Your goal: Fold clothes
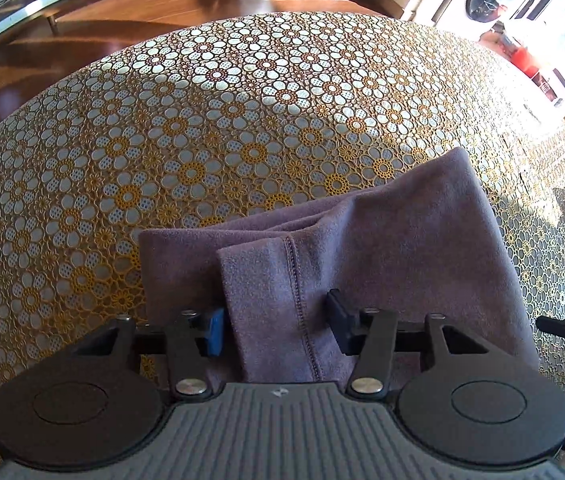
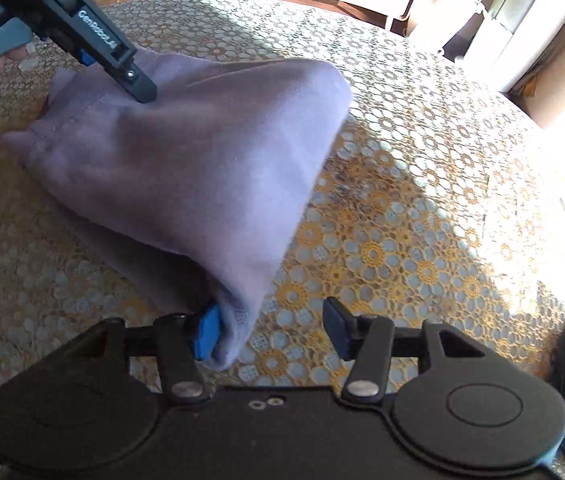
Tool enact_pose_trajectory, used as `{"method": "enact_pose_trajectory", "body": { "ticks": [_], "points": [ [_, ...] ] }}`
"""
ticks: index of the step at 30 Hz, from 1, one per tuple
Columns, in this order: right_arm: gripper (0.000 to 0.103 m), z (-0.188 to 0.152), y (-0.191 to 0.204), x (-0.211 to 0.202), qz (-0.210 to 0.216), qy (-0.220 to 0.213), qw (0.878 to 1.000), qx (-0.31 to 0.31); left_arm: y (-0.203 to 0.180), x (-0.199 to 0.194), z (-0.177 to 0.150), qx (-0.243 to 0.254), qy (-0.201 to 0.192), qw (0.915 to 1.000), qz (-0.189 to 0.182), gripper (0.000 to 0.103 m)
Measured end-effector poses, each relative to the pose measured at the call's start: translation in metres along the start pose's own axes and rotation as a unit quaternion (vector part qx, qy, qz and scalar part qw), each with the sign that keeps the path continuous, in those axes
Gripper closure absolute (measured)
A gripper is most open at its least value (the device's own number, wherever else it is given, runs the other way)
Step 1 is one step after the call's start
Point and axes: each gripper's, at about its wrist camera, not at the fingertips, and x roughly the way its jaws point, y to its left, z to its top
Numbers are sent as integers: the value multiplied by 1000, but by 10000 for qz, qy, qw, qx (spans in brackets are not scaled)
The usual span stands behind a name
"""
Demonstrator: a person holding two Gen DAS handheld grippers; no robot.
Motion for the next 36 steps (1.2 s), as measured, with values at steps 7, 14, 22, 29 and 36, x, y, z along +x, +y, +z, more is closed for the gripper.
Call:
{"method": "enact_pose_trajectory", "body": {
  "ticks": [7,14,22,29,36],
  "points": [
    [0,-12,-40,-3,90,343,9975,608,-1,-7,-4,233,-66,9997,-47,53],
    [0,34,-55,-35,989,-716,9877,976,-21,-63,-11,974,-701,9923,-299,32],
    [0,100,-34,-8,1423,-596,9878,229,-40,-34,-48,2005,-90,9769,-732,24],
    [0,107,-21,32,1346,-114,9906,199,-25,-15,-69,2241,127,9725,-617,20],
    [0,109,-31,23,1485,-73,9884,297,-32,-20,-68,2302,101,9717,-527,10]
  ]
}}
